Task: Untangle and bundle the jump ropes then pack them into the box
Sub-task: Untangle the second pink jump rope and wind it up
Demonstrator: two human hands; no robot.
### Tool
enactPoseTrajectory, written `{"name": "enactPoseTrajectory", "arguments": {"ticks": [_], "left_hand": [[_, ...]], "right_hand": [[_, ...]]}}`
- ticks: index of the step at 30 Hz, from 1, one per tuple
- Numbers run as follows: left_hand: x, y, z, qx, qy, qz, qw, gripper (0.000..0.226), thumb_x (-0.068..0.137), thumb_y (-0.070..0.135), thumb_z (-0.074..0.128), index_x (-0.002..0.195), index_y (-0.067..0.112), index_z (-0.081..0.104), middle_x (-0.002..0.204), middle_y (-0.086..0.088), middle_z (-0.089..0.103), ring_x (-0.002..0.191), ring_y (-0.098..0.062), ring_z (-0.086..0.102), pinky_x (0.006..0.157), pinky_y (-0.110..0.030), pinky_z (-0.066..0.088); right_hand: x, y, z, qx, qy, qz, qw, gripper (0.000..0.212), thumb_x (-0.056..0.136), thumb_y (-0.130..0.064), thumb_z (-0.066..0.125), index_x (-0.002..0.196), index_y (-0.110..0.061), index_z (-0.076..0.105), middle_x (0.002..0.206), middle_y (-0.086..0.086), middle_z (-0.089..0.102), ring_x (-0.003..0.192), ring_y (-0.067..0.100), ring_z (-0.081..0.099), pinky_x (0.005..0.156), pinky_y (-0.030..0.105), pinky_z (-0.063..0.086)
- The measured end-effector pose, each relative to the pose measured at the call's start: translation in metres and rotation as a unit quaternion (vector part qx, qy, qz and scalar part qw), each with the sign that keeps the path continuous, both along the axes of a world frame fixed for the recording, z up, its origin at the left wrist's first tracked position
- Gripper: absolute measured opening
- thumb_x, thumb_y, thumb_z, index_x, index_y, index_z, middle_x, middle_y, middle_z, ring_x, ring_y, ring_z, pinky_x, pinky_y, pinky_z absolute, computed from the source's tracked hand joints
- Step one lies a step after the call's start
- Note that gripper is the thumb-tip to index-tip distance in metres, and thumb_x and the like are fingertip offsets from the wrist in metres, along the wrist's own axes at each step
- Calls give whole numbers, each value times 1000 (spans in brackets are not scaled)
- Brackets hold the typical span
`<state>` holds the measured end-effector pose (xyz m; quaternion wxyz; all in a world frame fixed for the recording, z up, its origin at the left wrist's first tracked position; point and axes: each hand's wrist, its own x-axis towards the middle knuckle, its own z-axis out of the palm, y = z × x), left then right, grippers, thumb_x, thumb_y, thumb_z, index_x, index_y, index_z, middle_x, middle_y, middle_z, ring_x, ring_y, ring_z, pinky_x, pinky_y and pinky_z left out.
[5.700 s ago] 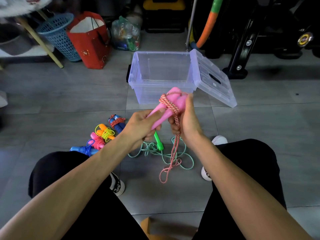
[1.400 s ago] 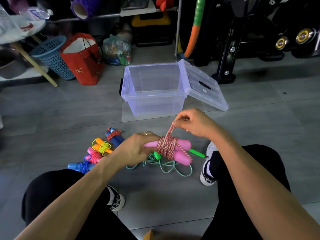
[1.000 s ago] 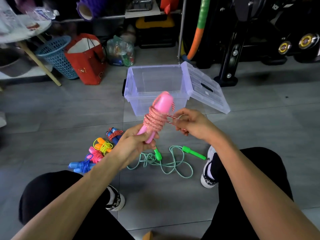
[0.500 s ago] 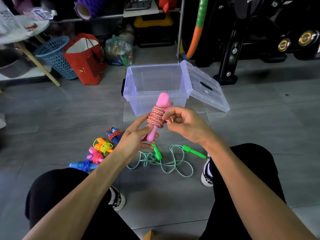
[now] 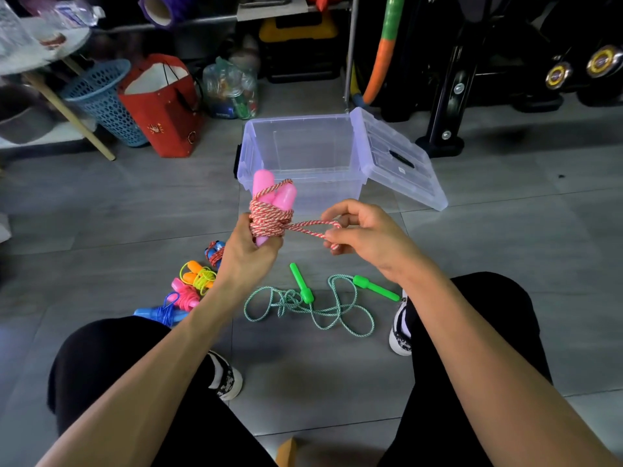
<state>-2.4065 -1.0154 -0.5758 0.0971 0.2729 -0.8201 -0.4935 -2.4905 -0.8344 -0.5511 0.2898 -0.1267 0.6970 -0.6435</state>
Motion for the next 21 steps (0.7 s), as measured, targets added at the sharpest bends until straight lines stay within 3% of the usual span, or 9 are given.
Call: {"name": "enactPoseTrajectory", "arguments": {"ticks": [4, 7, 13, 17, 21], "left_hand": [[0, 4, 6, -11, 11, -11, 1000, 21, 88, 17, 61, 106, 17, 51, 81, 5, 57, 65, -9, 51, 54, -24, 41], [0, 6, 6, 12, 26, -21, 999, 15, 88, 15, 59, 98, 23, 51, 74, 7, 54, 61, -9, 48, 55, -25, 41], [-2, 6, 5, 38, 54, 12, 998, 16, 86, 13, 58, 91, 27, 52, 65, 8, 51, 53, -10, 43, 53, -30, 40], [-1, 8, 8, 12, 70, 4, 997, 15, 88, 14, 59, 101, 17, 54, 68, 9, 51, 50, -1, 44, 48, -15, 37], [2, 5, 7, -11, 58, -6, 998, 17, 89, 15, 60, 103, 14, 52, 74, 4, 54, 55, -1, 46, 47, -11, 36]], "right_hand": [[-6, -3, -4, -4, -120, -124, 985, 23, 83, 12, 59, 88, -9, 67, 66, 9, 58, 57, 15, 56, 54, 25, 55], [-15, -2, -12, 0, -199, -221, 955, 23, 84, 12, 56, 80, -7, 67, 62, 8, 54, 50, 13, 47, 42, 20, 46], [-19, -1, -27, 126, -243, -149, 950, 20, 88, 4, 53, 77, -8, 64, 58, 2, 48, 41, 8, 42, 36, 15, 27], [-22, 3, -30, 128, -298, -132, 937, 8, 88, -1, 54, 85, -4, 60, 53, 3, 47, 30, 7, 42, 34, 14, 35], [-23, 7, -28, 72, -361, -129, 921, 13, 89, -5, 57, 79, -1, 63, 42, 0, 49, 34, 7, 46, 36, 16, 44]]}}
